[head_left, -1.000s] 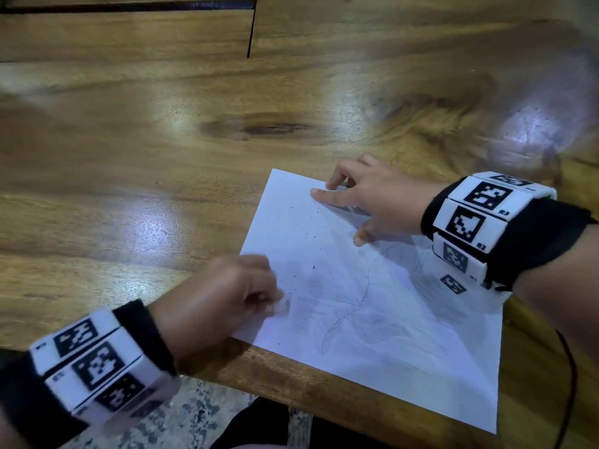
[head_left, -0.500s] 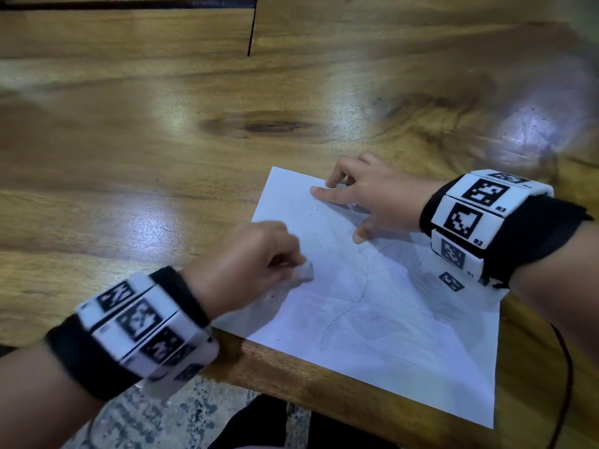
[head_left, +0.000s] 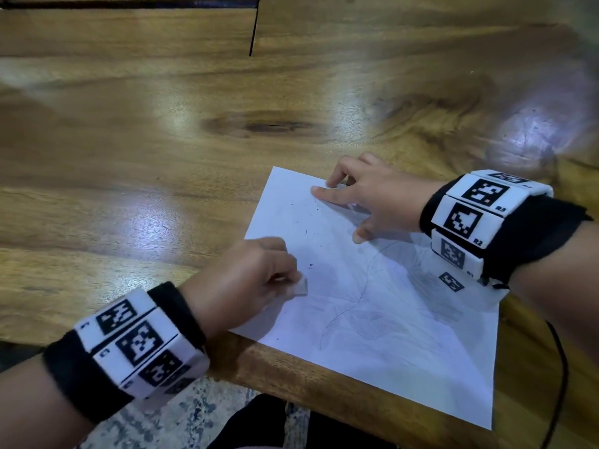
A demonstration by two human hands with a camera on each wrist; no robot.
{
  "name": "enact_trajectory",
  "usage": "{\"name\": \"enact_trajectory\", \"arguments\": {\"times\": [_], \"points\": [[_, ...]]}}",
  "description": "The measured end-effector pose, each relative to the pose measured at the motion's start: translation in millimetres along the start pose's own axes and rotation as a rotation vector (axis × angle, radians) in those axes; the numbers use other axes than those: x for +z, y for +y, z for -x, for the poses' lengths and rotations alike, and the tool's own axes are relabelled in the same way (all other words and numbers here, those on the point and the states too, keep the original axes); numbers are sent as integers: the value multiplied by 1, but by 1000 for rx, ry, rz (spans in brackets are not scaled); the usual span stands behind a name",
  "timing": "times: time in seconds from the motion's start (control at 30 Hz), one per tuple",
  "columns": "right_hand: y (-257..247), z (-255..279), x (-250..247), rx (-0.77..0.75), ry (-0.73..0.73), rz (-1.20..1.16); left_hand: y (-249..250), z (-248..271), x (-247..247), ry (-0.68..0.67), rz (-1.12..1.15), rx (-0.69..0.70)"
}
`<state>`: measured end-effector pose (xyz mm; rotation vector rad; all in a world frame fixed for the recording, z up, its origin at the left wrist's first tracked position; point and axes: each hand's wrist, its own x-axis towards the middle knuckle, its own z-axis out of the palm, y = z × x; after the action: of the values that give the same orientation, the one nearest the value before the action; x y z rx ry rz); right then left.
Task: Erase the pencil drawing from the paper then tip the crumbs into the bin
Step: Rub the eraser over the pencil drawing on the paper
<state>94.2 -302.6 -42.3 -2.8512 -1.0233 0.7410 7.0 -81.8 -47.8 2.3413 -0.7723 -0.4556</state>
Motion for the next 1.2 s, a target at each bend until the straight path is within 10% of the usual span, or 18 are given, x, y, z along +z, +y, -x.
{"name": "enact_trajectory", "arguments": {"times": [0.2, 0.43, 0.63, 0.83, 1.07, 1.2], "points": [[0, 0, 0, -2, 1, 2, 4, 33, 4, -201, 42, -18], [0, 0, -1, -13, 0, 17, -2, -1, -5, -11, -65, 17], [-1, 1, -3, -14, 2, 15, 4, 28, 2, -215, -15, 23], [-2, 1, -4, -7, -13, -3, -11, 6, -13, 37, -115, 20], [-1, 1, -2, -13, 9, -15, -7, 33, -8, -172, 37, -52], [-2, 2, -3, -10, 8, -25, -7, 4, -15, -4, -96, -27]]}}
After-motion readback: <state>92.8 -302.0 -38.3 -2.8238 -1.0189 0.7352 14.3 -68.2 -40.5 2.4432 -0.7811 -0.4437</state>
